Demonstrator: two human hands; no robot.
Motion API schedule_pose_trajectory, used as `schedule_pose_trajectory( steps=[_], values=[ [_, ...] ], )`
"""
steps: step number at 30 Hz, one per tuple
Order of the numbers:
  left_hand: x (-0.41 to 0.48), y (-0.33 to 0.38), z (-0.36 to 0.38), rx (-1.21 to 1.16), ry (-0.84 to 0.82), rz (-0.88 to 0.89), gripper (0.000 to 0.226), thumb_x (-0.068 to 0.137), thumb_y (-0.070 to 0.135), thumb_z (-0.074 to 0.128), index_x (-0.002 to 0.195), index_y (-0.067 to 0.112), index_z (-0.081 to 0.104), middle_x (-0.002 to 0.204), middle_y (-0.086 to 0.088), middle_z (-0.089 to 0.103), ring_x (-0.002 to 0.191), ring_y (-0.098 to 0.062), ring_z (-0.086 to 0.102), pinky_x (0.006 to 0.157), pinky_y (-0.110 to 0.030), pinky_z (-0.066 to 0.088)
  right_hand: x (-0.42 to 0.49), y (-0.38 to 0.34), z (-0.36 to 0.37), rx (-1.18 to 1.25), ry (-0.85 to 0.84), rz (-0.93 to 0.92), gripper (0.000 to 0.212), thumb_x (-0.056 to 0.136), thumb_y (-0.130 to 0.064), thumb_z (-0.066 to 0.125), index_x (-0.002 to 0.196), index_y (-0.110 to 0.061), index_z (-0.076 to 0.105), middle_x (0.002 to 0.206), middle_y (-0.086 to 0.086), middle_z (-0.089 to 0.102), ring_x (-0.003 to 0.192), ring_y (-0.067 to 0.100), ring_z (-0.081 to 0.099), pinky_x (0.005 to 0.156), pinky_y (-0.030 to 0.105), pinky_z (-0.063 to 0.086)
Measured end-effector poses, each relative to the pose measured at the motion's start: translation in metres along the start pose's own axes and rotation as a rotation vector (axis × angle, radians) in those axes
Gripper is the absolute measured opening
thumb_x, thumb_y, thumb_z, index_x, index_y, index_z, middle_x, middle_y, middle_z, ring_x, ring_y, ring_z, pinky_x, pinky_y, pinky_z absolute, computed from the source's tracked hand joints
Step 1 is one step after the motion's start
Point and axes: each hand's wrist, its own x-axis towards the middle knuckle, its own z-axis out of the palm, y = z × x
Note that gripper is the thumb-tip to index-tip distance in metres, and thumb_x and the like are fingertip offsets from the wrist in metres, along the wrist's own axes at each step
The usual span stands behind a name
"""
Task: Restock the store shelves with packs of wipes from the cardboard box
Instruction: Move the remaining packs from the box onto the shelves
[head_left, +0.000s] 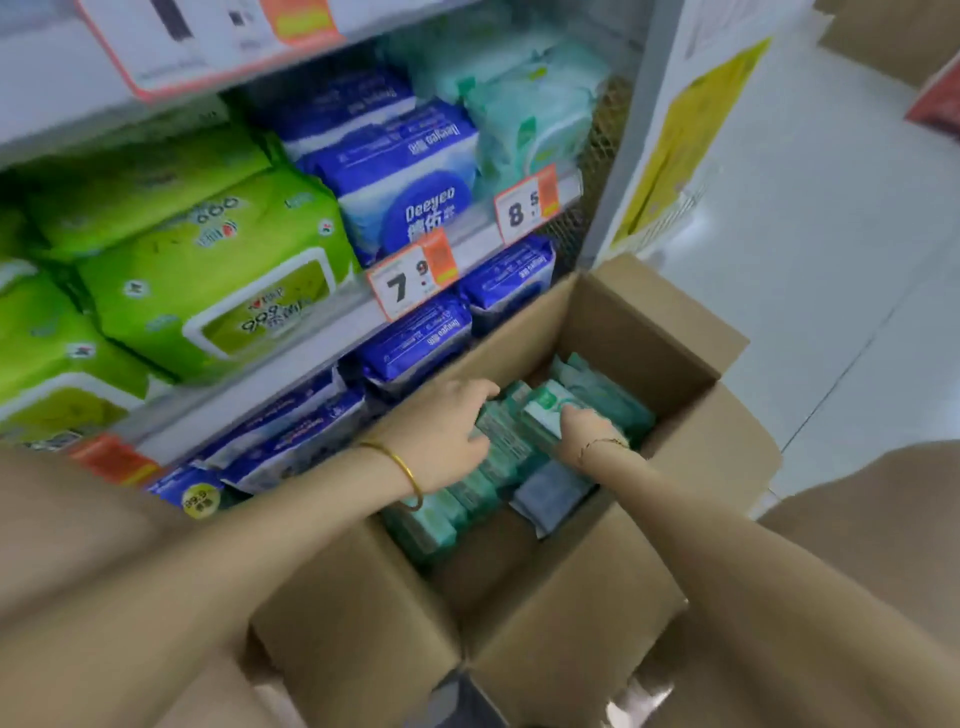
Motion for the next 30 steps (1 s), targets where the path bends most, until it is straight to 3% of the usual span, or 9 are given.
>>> schedule_pose_trajectory(
  steps=[2, 5, 9, 16, 20, 25, 28, 30],
  values=[
    [0.008, -0.005, 0.005, 0.023, -0.009, 0.003, 0.054, 0.092, 0.015, 0.048, 0.143, 0.016, 0.031, 0.144, -0.009, 0.038, 0.129, -0.021, 0.044, 0.103, -0.025, 0.035, 0.018, 0.002, 0.004, -0.026, 0.033, 0.053, 0.050, 0.090, -0.017, 0.058, 0.133, -0.006, 0.035, 0.133, 0.017, 0.041, 0.125, 0.035, 0.040, 0.094, 0.043, 0.044],
    [0.015, -0.013, 0.014, 0.050, -0.042, -0.016, 0.054, 0.092, 0.017, 0.046, 0.143, 0.020, 0.029, 0.142, -0.007, 0.037, 0.125, -0.021, 0.045, 0.103, -0.030, 0.037, 0.044, 0.005, 0.012, -0.058, 0.067, 0.079, 0.069, 0.089, -0.024, 0.059, 0.143, -0.009, 0.020, 0.143, 0.018, 0.031, 0.132, 0.035, 0.032, 0.098, 0.046, 0.040],
    [0.018, -0.024, 0.021, 0.032, -0.065, -0.042, 0.054, 0.093, 0.018, 0.045, 0.144, 0.021, 0.027, 0.142, -0.005, 0.035, 0.127, -0.021, 0.042, 0.106, -0.037, 0.037, 0.061, 0.019, 0.028, -0.098, -0.014, 0.150, 0.100, 0.081, -0.035, 0.068, 0.149, -0.017, -0.002, 0.147, 0.016, 0.027, 0.134, 0.034, 0.029, 0.103, 0.051, 0.034],
    [0.019, -0.028, 0.021, -0.049, -0.084, -0.076, 0.053, 0.093, 0.018, 0.045, 0.143, 0.021, 0.028, 0.142, -0.005, 0.035, 0.120, -0.020, 0.048, 0.100, -0.039, 0.044, 0.055, 0.014, 0.024, -0.094, 0.150, 0.191, 0.088, 0.080, -0.031, 0.067, 0.145, -0.011, 0.012, 0.139, 0.018, 0.035, 0.127, 0.035, 0.039, 0.100, 0.049, 0.038],
    [0.018, -0.021, 0.016, -0.326, -0.099, -0.220, 0.047, 0.094, 0.020, 0.048, 0.140, 0.016, 0.036, 0.135, -0.008, 0.045, 0.111, -0.021, 0.058, 0.096, -0.037, 0.050, 0.032, -0.010, -0.008, 0.239, 0.056, 0.172, 0.091, 0.071, -0.041, 0.075, 0.138, -0.008, 0.024, 0.136, 0.015, 0.038, 0.125, 0.033, 0.043, 0.097, 0.043, 0.043],
    [0.001, -0.012, 0.003, -1.005, -0.049, -0.461, 0.021, 0.096, 0.029, 0.046, 0.108, 0.013, 0.051, 0.125, -0.018, 0.053, 0.095, -0.026, 0.064, 0.080, -0.037, 0.057, -0.033, -0.057, -0.047, 0.422, -0.125, -0.135, 0.091, 0.066, -0.050, 0.078, 0.131, -0.003, 0.035, 0.123, 0.008, 0.050, 0.108, 0.021, 0.053, 0.075, 0.027, 0.047],
    [-0.016, -0.012, -0.006, -1.145, 0.053, -0.470, 0.038, 0.094, 0.036, 0.049, 0.122, 0.010, 0.052, 0.123, -0.022, 0.059, 0.092, -0.028, 0.067, 0.069, -0.037, 0.061, -0.079, -0.075, -0.062, 0.407, -0.086, -0.321, 0.098, 0.066, -0.052, 0.078, 0.138, -0.004, 0.032, 0.133, 0.008, 0.044, 0.118, 0.020, 0.048, 0.088, 0.030, 0.045],
    [-0.035, -0.010, -0.016, -1.100, 0.142, -0.441, 0.037, 0.094, 0.034, 0.051, 0.124, 0.013, 0.053, 0.118, -0.016, 0.064, 0.094, -0.028, 0.067, 0.075, -0.042, 0.060, -0.108, -0.080, -0.073, 0.494, -0.141, -0.452, 0.080, 0.070, -0.042, 0.079, 0.132, -0.010, 0.039, 0.127, 0.003, 0.050, 0.115, 0.017, 0.051, 0.094, 0.031, 0.045]
  ],
)
